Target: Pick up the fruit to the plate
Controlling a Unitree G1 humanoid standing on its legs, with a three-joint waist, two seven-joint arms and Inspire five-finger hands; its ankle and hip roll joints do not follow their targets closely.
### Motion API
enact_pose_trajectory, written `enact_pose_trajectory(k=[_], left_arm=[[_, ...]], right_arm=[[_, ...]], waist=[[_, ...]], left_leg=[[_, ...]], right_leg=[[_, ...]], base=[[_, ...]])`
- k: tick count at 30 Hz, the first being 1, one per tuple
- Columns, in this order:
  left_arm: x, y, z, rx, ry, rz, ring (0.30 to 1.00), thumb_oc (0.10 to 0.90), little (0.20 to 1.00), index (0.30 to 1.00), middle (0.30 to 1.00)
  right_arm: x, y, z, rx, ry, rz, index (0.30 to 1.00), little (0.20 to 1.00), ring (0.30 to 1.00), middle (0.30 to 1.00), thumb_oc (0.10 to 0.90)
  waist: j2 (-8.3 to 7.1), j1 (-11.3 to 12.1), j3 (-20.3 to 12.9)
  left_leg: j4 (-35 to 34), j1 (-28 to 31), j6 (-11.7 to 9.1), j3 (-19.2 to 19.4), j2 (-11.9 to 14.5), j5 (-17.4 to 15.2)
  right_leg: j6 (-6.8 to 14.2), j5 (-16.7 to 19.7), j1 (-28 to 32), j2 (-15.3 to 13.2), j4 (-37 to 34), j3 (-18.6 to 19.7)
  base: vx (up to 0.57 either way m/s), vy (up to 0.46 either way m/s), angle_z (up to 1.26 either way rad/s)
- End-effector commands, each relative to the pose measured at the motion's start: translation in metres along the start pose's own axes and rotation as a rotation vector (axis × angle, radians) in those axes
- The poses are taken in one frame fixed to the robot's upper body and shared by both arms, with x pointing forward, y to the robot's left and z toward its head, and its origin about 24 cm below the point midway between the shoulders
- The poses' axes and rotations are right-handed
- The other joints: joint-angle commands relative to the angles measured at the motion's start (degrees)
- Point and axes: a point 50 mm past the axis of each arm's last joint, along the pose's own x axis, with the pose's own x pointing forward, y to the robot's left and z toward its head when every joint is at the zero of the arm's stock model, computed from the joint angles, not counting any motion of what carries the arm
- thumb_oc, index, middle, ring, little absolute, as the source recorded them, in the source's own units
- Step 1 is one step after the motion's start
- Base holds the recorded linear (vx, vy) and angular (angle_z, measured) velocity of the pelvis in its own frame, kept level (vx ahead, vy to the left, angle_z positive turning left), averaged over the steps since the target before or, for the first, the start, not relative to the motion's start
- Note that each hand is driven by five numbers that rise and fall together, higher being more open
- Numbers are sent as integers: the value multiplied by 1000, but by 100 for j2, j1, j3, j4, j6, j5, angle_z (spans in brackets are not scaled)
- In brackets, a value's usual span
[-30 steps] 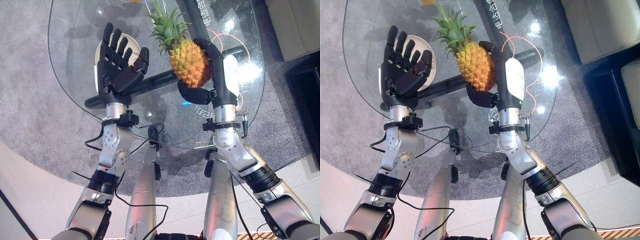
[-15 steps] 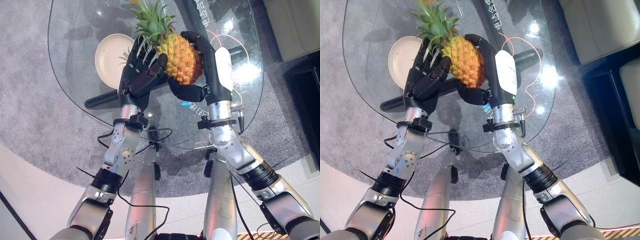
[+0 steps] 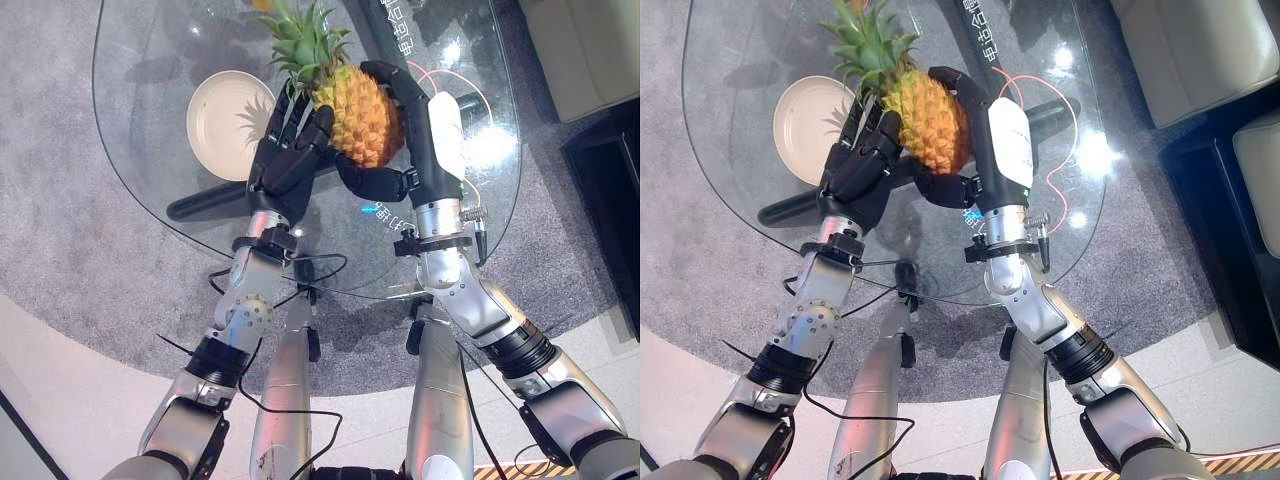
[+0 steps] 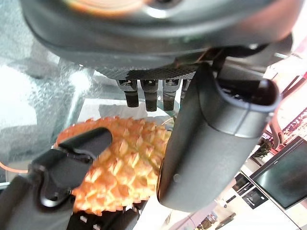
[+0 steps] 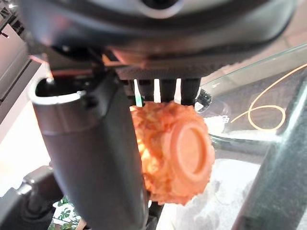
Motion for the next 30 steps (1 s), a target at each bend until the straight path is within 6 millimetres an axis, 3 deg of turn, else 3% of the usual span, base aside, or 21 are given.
enact_pose_trajectory(k=[1, 30], left_arm=[[15, -64, 28, -32, -159, -295, 900, 800, 900, 900, 900], [5, -57, 64, -64, -383, -291, 900, 800, 900, 900, 900]], right_arm=[[23, -18, 99, 89, -493, -72, 300, 200, 300, 300, 100], [16, -14, 86, -57, -530, 80, 300, 200, 300, 300, 100]], waist=[[-28, 44, -93], [-56, 88, -93]], left_leg=[[390, 118, 171, 80, -350, -659], [430, 30, 168, 4, -388, -679]], right_leg=[[-32, 643, 427, 188, -1082, -452], [-32, 602, 363, 179, -1036, -490]], base=[[0, 0, 0], [0, 0, 0]])
